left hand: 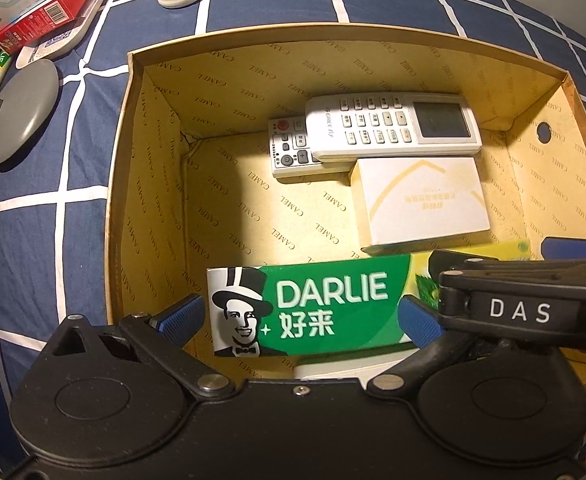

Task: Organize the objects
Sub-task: 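Lower the toothpaste box into the box and open the right gripper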

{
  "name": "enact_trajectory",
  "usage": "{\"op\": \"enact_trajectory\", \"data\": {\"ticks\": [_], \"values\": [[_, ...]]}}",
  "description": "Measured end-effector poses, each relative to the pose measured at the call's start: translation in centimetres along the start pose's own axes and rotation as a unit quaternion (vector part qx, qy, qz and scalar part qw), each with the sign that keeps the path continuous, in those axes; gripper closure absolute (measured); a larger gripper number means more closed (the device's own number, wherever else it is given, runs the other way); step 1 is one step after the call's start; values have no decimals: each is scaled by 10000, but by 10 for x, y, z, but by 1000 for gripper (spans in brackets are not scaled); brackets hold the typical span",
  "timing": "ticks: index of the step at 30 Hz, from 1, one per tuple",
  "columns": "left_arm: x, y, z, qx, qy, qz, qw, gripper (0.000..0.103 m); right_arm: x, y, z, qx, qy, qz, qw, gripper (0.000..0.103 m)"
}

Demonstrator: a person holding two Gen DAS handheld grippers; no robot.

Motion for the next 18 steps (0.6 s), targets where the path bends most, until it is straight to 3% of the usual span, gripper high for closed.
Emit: {"op": "enact_trajectory", "data": {"ticks": [9,18], "values": [[-3,-1,14,100,-155,202,9996,0,3,-1,13,123,259,-77,9996,2],[7,-17,40,289,-362,429,9980,0,16,-4,53,594,784,-89,9951,2]]}}
Point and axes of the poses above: each gripper's, at about its wrist camera, not at the fingertips, and z roughly against the way its jaws point, x to its right, y to its top, the point moved 8 cm from there along -z, roughly the way its jaws point, and after that the axes turned 13 degrees about y, right-handed, at the moved point
